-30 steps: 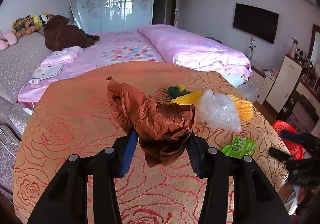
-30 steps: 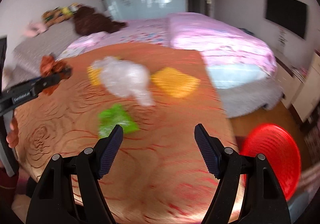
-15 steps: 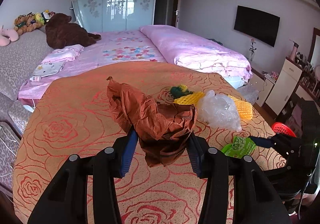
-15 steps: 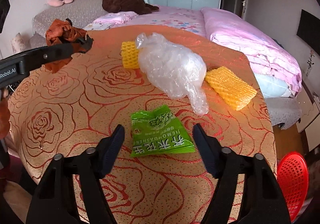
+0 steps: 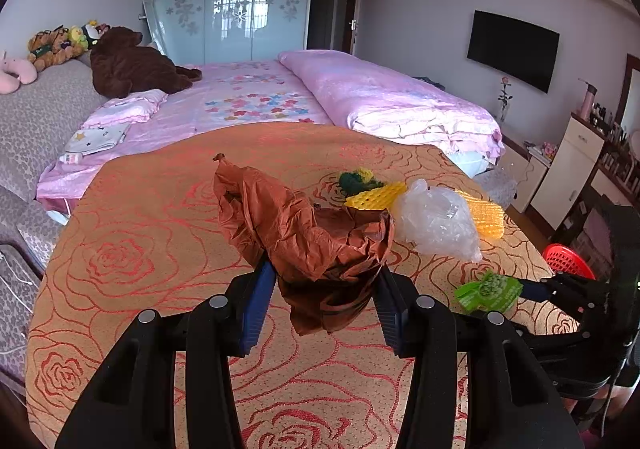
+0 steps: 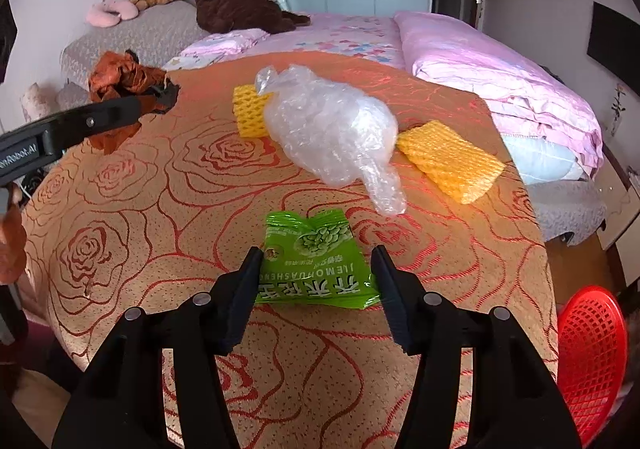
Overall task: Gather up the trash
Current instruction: 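Grasp the green snack packet with the right gripper while the left gripper holds the brown bag, then carry brown bag and green packet to the red basket and release both inside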
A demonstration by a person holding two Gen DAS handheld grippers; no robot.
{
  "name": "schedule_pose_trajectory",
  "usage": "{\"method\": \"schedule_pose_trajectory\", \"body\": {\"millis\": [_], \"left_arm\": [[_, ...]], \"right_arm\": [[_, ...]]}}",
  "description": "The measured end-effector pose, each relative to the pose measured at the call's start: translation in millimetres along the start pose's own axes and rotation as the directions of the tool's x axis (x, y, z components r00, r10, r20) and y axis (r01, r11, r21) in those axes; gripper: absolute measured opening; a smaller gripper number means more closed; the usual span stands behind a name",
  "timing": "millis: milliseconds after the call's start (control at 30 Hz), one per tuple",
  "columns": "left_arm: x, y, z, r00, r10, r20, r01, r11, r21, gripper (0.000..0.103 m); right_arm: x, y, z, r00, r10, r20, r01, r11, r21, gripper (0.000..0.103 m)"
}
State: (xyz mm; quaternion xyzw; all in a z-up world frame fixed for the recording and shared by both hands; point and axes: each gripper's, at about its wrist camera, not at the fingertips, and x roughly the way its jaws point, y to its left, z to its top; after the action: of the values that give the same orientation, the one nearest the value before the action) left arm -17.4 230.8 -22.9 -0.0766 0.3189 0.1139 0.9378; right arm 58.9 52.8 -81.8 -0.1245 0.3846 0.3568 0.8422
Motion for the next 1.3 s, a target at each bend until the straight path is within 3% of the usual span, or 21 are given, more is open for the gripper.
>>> {"method": "schedule_pose_trajectory", "body": {"millis": [667, 1300], "left_arm": [[-7.0, -15.3, -0.5, 1.000, -0.020, 0.016, 0.020, 0.999, 0.030, 0.045], [-11.8, -69.6, 15.6, 0.995, -0.096, 0.041, 0.090, 0.988, 0.128, 0.045]], "right_arm": [[-58.6, -38.4, 6.9, 0.984, -0.114, 0.135, 0.098, 0.988, 0.122, 0.054], [-118.7, -77.1, 10.4, 0.943, -0.236, 0.235, 0.175, 0.951, 0.253, 0.054]]}}
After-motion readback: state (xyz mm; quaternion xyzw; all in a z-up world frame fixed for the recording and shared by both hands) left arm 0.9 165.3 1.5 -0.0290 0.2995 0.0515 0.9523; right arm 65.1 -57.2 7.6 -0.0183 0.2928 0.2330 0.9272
